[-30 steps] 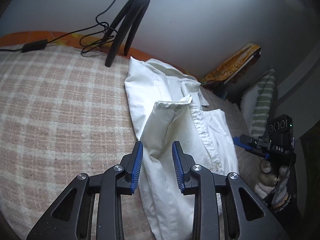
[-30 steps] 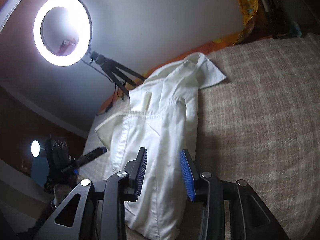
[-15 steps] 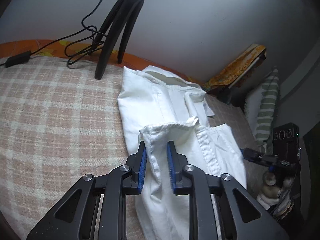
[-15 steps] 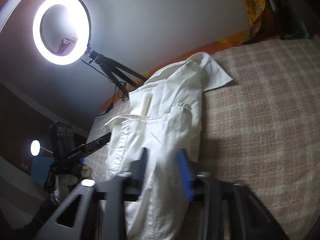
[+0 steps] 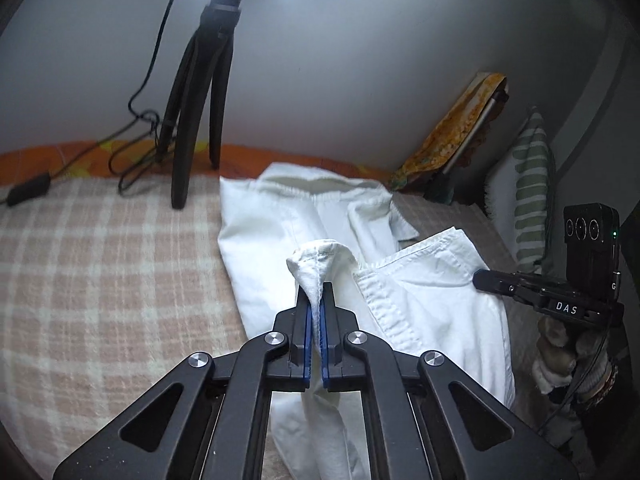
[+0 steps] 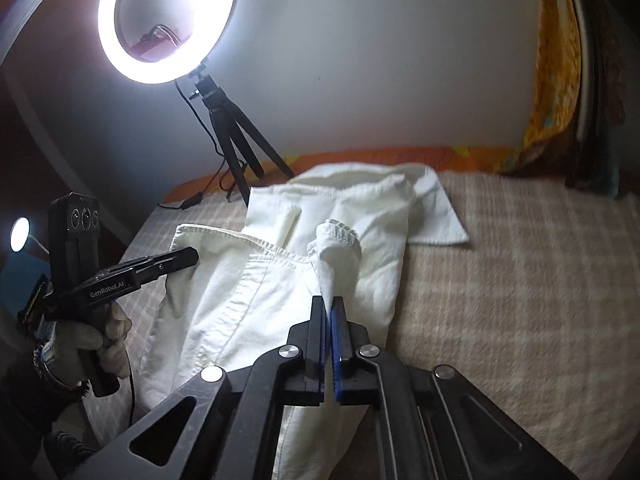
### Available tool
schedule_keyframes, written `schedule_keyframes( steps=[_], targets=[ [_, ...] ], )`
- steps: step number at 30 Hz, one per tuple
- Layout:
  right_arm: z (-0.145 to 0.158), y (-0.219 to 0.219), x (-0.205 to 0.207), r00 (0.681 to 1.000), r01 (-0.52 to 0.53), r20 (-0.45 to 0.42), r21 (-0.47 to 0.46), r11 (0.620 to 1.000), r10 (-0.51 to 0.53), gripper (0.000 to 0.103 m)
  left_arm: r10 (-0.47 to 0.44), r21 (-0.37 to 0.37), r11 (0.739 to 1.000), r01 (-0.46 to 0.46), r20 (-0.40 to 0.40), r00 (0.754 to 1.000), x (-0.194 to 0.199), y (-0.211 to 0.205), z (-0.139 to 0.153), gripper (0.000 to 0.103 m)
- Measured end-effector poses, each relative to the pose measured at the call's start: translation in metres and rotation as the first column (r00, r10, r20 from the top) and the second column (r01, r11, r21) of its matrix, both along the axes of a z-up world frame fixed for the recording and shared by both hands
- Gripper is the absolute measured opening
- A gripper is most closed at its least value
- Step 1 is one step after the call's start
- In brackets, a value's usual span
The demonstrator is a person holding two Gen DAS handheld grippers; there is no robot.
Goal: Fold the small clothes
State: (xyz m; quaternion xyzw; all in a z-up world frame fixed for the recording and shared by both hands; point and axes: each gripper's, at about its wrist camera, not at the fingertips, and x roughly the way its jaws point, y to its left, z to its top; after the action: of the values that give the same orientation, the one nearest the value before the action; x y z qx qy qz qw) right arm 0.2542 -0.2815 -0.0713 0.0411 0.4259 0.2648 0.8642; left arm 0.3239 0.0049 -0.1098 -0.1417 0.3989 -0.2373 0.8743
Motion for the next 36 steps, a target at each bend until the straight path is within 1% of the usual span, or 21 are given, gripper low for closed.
schedule_keyframes(
  steps=[7, 11, 13, 17, 20, 23, 26, 28, 29, 30, 31, 32, 33, 34, 35, 36],
  targets=[
    [0.022, 0.003, 0.026, 0.997, 0.008, 0.079, -0.018, 1.0, -0.007, 0.0, 0.031, 0.018, 0.999, -0.033, 0.067, 0.997, 0.035, 0.004, 0.017, 0.001],
    [0.026, 0.008, 0.055, 0.992, 0.029, 0.12, -0.02, 0.999, -0.027, 0.0, 0.069, 0.02, 0.997, -0.072, 0.102, 0.992, 0.062, 0.004, 0.019, 0.001],
    [0.017, 0.01, 0.074, 0.993, 0.046, 0.109, -0.027, 0.999, -0.042, 0.0, 0.08, 0.019, 0.996, -0.082, 0.094, 0.992, 0.077, 0.004, 0.013, 0.001],
    [-0.009, 0.011, 0.099, 0.995, 0.069, 0.078, -0.068, 0.995, -0.063, 0.0, 0.082, 0.076, 0.993, -0.087, 0.076, 0.994, 0.101, -0.001, -0.01, 0.001],
    [-0.026, 0.007, 0.108, 0.995, 0.086, 0.05, -0.085, 0.993, -0.082, 0.0, 0.081, 0.09, 0.992, -0.085, 0.046, 0.996, 0.11, -0.002, -0.03, 0.001],
    [-0.04, 0.002, 0.116, 0.994, 0.105, 0.019, -0.094, 0.99, -0.103, 0.0, 0.075, 0.095, 0.993, -0.077, 0.023, 0.997, 0.116, -0.004, -0.044, 0.001],
    [-0.051, 0.0, 0.122, 0.993, 0.116, -0.002, -0.099, 0.988, -0.116, 0.0, 0.076, 0.095, 0.992, -0.077, 0.015, 0.997, 0.118, -0.007, -0.05, 0.002],
    [-0.054, 0.001, 0.122, 0.993, 0.118, -0.014, -0.106, 0.987, -0.12, 0.0, 0.075, 0.083, 0.994, -0.075, 0.009, 0.997, 0.118, -0.005, -0.046, 0.004],
    [-0.054, 0.0, 0.122, 0.993, 0.119, -0.014, -0.105, 0.987, -0.121, 0.0, 0.074, 0.082, 0.994, -0.074, 0.007, 0.997, 0.118, -0.004, -0.044, 0.007],
    [-0.051, -0.001, 0.12, 0.993, 0.117, -0.015, -0.101, 0.988, -0.119, 0.003, 0.081, 0.07, 0.994, -0.081, 0.003, 0.997, 0.117, 0.0, -0.041, 0.013],
    [-0.049, -0.003, 0.12, 0.993, 0.11, -0.025, -0.084, 0.99, -0.112, 0.009, 0.082, 0.047, 0.996, -0.082, 0.0, 0.997, 0.117, 0.003, -0.039, 0.018],
    [-0.047, -0.007, 0.121, 0.993, 0.106, -0.041, -0.061, 0.992, -0.109, 0.012, 0.086, 0.014, 0.996, -0.086, -0.006, 0.996, 0.117, 0.009, -0.036, 0.024],
    [-0.046, -0.012, 0.122, 0.992, 0.106, -0.059, -0.034, 0.994, -0.108, 0.022, 0.098, -0.023, 0.995, -0.098, -0.014, 0.995, 0.116, 0.016, -0.034, 0.033],
    [-0.045, -0.014, 0.123, 0.992, 0.105, -0.076, -0.003, 0.994, -0.105, 0.035, 0.107, -0.057, 0.992, -0.109, -0.028, 0.994, 0.115, 0.021, -0.032, 0.043],
    [-0.044, -0.019, 0.124, 0.991, 0.106, -0.09, 0.03, 0.994, -0.103, 0.038, 0.11, -0.082, 0.99, -0.113, -0.042, 0.993, 0.115, 0.025, -0.032, 0.045],
    [-0.043, -0.022, 0.125, 0.99, 0.105, -0.102, 0.053, 0.993, -0.099, 0.039, 0.106, -0.103, 0.989, -0.11, -0.048, 0.993, 0.116, 0.028, -0.031, 0.05]
  ],
)
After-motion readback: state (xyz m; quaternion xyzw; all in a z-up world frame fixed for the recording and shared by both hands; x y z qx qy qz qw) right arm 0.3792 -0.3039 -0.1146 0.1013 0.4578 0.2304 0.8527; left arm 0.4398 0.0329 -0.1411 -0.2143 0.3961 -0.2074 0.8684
